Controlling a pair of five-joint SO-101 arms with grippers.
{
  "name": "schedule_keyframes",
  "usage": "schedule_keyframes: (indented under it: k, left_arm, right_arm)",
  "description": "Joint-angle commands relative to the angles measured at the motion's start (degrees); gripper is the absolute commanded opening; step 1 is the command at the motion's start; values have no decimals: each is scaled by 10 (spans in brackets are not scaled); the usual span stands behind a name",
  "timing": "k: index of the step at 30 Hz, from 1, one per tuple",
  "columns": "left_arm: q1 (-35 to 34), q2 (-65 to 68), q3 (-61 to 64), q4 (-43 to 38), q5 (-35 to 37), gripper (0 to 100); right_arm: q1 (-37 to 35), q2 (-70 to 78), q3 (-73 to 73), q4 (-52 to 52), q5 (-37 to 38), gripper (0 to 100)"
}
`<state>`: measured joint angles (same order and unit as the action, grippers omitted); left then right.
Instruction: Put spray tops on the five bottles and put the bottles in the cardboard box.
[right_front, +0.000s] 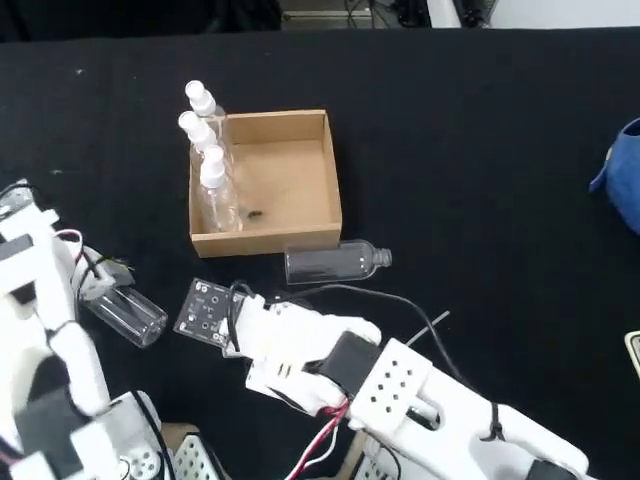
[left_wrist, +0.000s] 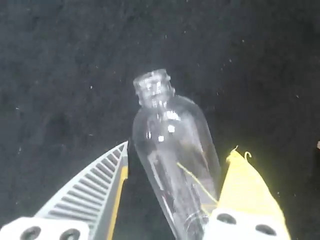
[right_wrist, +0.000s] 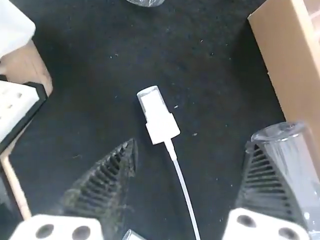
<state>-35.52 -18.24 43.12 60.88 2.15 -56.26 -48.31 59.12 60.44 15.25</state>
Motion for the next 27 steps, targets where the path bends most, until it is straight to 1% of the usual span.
schedule_keyframes:
  k: [1, 7, 8, 11, 12, 13, 15, 17, 19, 21, 23, 27]
  left_arm:
    - [6, 86, -85, -9, 4, 182]
    - [4, 159, -104, -5, 3, 170]
    - [4, 161, -104, -4, 3, 148]
    - [2, 155, -108, -4, 2, 23]
    - [2, 149, -112, -4, -3, 30]
    - [2, 143, -116, -4, -22, 44]
    - [2, 130, -126, -4, -101, 27]
    - [-5, 121, -131, -4, -199, 31]
    - [-25, 115, -135, -4, -288, 31]
    - [-57, 113, -134, -4, -361, 31]
    - [-96, 113, -133, -4, -418, 31]
    - [-185, 112, -134, -4, -503, 37]
  right_arm:
    - [13, -20, 0, -20, 4, 297]
    - [13, -20, 1, -20, 4, 297]
    - [13, -20, 1, -20, 4, 297]
    - [13, -20, 1, -20, 4, 297]
    - [13, -20, 2, -20, 4, 297]
    - [13, -20, 2, -20, 4, 297]
    - [13, -18, 2, -20, 1, 297]
    - [13, -16, 2, -20, 0, 297]
    - [14, -16, 2, -20, 0, 297]
    - [14, -16, 3, -20, 0, 297]
    - [14, -16, 3, -20, 0, 297]
    - [14, -16, 3, -20, 0, 297]
